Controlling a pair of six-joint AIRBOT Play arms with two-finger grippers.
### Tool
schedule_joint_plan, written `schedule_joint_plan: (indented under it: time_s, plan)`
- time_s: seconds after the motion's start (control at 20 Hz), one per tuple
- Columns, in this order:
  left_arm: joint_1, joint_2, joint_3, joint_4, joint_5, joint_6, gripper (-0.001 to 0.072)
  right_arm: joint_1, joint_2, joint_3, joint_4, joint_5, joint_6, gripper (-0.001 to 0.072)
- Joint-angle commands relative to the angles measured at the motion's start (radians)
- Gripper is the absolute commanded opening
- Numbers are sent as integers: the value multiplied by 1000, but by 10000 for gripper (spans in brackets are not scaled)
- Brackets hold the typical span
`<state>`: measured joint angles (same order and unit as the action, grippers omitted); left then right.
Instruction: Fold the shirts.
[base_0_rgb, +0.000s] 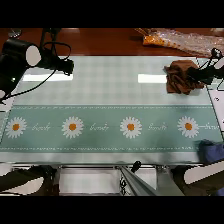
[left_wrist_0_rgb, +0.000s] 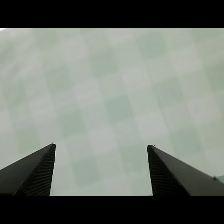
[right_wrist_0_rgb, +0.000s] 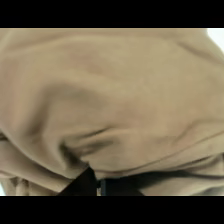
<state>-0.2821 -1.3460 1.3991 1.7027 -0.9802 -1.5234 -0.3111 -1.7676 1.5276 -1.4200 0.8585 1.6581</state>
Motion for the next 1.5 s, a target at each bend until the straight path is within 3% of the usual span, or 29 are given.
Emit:
schedule_joint_plan:
  time_s: [0.0,0.25,0.5,0.6,0.75,0.9,1.0,1.3,1.45]
  plan:
    - [1,9,2,0,-51,0,708,16,45,61,3,24,-26,18]
    - [-1,77,147,-1,-90,0,707,48,354,237,129,23,-210,18]
    - [-29,216,457,-2,-122,-1,708,168,699,339,204,-7,-223,18]
    - [-50,282,550,-2,-156,-38,708,228,821,339,250,16,-220,18]
    - [-61,381,587,-24,-271,-82,708,309,919,339,276,168,-182,18]
    - [-61,420,584,-47,-480,-114,708,380,907,309,274,488,-148,18]
    - [-61,415,574,-71,-597,-114,708,453,888,196,277,554,-112,18]
    - [-61,416,351,-142,-622,-114,708,837,834,-397,275,159,-7,18]
    - [-61,416,190,-201,-620,-113,707,996,750,-554,274,19,30,19]
